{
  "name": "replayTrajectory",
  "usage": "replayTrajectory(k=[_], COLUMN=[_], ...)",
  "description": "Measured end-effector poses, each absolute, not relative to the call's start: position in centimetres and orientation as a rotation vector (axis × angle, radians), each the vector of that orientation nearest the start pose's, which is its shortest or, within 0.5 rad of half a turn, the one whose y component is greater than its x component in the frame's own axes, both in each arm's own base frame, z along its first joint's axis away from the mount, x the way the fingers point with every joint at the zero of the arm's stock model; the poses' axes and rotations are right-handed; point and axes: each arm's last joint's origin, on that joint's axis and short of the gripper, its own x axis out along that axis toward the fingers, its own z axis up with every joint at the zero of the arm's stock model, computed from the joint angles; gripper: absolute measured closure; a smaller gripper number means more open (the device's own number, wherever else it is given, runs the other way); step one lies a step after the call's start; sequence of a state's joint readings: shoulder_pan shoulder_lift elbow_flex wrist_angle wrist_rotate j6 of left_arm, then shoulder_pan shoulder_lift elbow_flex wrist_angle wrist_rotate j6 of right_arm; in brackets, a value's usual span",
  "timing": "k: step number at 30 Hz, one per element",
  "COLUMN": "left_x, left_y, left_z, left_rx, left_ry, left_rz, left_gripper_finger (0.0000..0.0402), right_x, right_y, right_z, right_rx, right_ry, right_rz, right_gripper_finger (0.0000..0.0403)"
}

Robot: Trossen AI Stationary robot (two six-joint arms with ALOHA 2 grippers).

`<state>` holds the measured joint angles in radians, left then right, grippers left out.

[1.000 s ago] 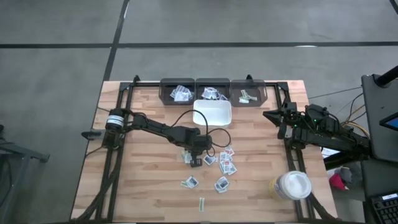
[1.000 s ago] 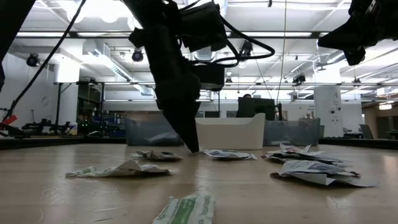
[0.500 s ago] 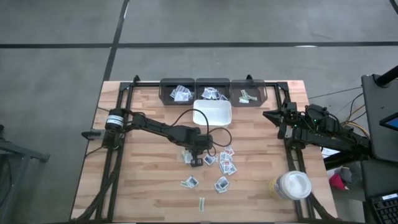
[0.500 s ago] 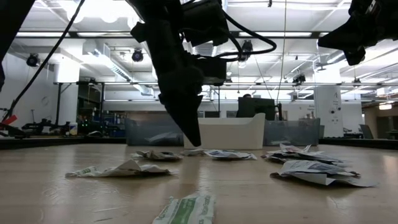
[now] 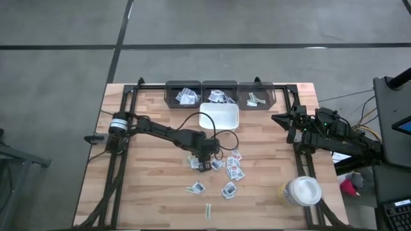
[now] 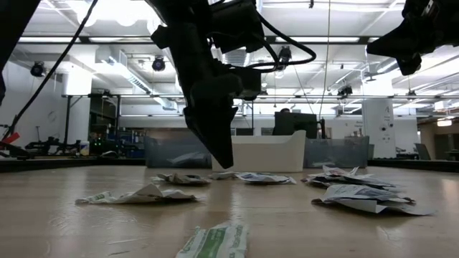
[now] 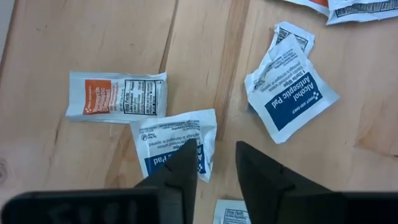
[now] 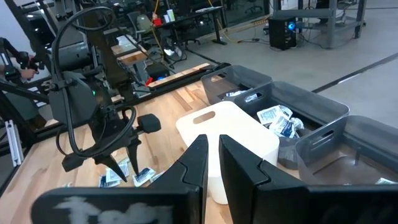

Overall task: Pick & Place First Aid Supplies
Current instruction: Put the blue alcohol pad into the middle gray bin

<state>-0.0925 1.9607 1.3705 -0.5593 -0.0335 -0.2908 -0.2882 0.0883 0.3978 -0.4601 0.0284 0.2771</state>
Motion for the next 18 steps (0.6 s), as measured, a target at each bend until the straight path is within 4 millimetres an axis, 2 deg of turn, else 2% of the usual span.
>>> replayTrajectory(k=[4, 12, 15, 18], left_x=[39.7, 40.2, 40.2, 40.2], left_y=[-3.7, -3.7, -3.7, -3.7], left_z=[16.7, 14.2, 13.4, 13.1], left_rx=[-0.152, -0.092, -0.079, -0.081], left_ry=[1.156, 1.207, 1.23, 1.239], left_rz=[0.095, 0.108, 0.124, 0.12], left_gripper_finger=[0.0282, 0.0281, 0.0295, 0.0332], right_x=[6.5, 6.5, 6.5, 6.5], right_y=[-2.0, -2.0, -2.0, -2.0], right_z=[24.4, 24.4, 24.4, 24.4], right_rx=[0.294, 0.295, 0.296, 0.298], right_ry=[0.105, 0.105, 0.104, 0.104], right_rz=[-0.335, -0.335, -0.335, -0.336], right_gripper_finger=[0.0364, 0.0364, 0.0364, 0.0364])
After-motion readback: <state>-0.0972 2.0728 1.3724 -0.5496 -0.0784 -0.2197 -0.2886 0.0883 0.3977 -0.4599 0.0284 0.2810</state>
